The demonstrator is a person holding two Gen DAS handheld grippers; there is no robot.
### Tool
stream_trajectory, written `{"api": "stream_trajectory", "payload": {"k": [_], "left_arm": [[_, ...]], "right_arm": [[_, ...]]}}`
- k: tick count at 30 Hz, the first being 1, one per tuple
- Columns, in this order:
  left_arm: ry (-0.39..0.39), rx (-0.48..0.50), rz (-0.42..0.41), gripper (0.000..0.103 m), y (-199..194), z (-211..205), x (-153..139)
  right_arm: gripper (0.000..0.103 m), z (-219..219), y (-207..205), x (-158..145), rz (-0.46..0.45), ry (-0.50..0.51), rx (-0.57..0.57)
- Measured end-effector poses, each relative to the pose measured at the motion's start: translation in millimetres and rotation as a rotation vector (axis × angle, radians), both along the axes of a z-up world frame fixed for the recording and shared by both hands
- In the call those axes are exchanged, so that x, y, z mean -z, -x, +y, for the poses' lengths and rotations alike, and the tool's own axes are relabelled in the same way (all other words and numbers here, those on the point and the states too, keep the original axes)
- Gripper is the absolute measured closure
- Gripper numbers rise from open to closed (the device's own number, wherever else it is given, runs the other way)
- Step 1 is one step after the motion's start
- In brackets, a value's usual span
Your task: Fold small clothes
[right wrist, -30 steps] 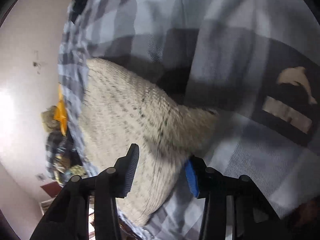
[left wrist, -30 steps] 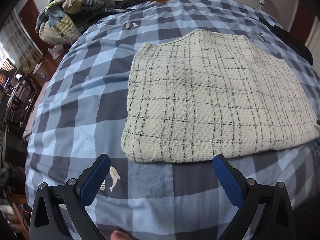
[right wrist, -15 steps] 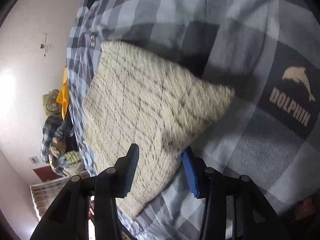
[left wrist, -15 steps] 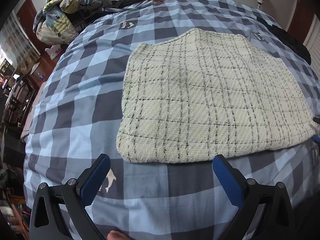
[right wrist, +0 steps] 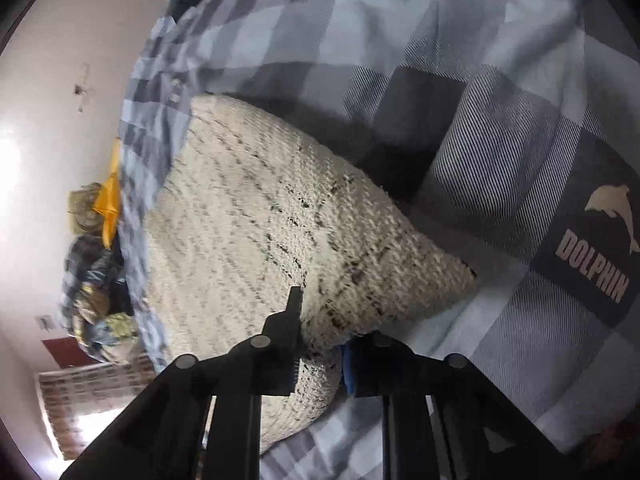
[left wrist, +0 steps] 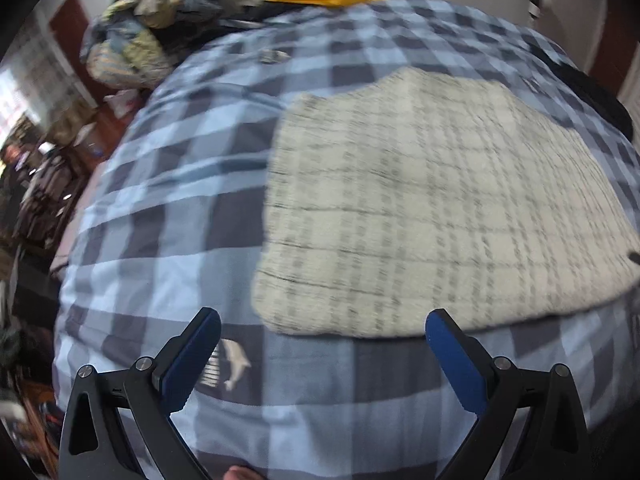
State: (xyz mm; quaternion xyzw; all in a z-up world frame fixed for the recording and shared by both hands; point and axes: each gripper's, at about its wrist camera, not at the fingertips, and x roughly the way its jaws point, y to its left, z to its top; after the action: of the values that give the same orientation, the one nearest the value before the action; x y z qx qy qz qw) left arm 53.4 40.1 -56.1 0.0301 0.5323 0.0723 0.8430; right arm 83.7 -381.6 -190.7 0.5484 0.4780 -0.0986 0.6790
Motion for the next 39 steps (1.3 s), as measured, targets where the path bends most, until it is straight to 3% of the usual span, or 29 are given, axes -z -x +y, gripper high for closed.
{"api": "stream_trajectory", "payload": {"k": [7,11,17,21,23,26,28,31,33,36,39], "left_arm": [[-0.074,-0.155,-0.073,0.000,9.4,42.5,-9.7],[-0.075,-0.188,-0.074,0.000,13.0,56.2,-10.7],[-0.025,-0.184,-0.120,0.000,16.2,58.6,-24.4],[0.052,-0.185,-0.144,0.000,14.5,60.7,-33.3],[0.079,-0.190,-0.159,0.000,15.3,62.5,-37.6],[0.118,-0.217,-0.191,0.000,18.8,70.4,-45.4],[0.144,-0.244,-0.209,0.000,21.0,77.9,-49.4],[0.160,-0.302,-0.252,0.000,26.4,93.5,-56.5],[0.150,-0.341,-0.280,0.000,29.8,103.6,-60.5],[0.143,-0.383,-0.296,0.000,32.6,114.8,-61.1],[0.161,-0.390,-0.276,0.000,29.0,119.0,-55.5]], "right_arm": [[0.096,0.7,21.5,-30.9,-0.138,0.035,0.058],[0.097,-5.3,37.8,-38.7,-0.147,0.010,0.067],[0.097,-36.8,57.1,-71.1,-0.158,0.073,0.085],[0.097,-26.7,41.7,-110.1,-0.189,0.248,0.019],[0.097,-6.9,27.7,-126.0,-0.238,0.289,-0.036],[0.097,58.0,-5.8,-168.8,-0.345,0.430,-0.199],[0.096,124.8,-28.4,-192.7,-0.431,0.494,-0.342],[0.096,210.6,-49.6,-196.6,-0.494,0.518,-0.524],[0.096,281.3,-60.9,-181.4,-0.508,0.532,-0.682],[0.096,355.8,-59.3,-135.4,-0.493,0.531,-0.882],[0.090,400.9,-64.5,-69.2,-0.365,0.494,-1.045]]}}
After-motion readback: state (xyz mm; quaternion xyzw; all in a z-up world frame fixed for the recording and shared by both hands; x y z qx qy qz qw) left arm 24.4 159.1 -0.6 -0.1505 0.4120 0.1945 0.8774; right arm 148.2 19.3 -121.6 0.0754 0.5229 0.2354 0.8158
